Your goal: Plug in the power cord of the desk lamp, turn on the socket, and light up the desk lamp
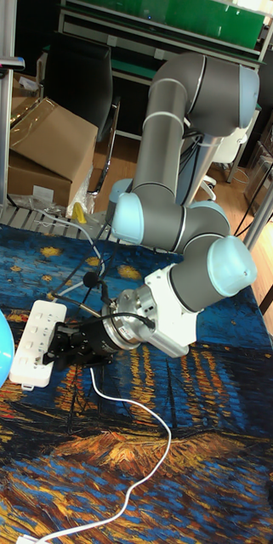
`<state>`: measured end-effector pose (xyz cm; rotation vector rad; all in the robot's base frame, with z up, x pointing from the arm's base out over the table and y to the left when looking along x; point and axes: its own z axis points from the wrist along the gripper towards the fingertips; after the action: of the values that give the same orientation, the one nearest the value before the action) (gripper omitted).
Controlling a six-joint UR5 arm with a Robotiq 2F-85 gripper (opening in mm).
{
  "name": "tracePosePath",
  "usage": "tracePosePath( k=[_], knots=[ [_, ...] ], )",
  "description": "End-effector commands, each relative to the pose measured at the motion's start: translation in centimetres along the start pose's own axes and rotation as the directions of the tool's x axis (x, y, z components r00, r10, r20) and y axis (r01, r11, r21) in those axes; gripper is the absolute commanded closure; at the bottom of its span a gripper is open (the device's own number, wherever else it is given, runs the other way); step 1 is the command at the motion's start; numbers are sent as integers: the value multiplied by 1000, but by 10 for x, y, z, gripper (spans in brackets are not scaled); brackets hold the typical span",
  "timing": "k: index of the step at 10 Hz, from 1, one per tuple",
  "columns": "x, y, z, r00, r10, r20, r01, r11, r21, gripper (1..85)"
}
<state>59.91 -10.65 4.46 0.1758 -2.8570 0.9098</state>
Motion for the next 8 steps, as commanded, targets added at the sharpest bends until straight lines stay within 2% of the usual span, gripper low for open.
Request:
tracePosePath(
  k=[1,5,8],
  knots=[
    [4,4,1,999,23,-26,-23,1000,-10,523],
    [10,3,2,998,33,-47,-33,999,-5,530],
    [11,5,5,998,32,-48,-33,999,-22,530]
  ],
)
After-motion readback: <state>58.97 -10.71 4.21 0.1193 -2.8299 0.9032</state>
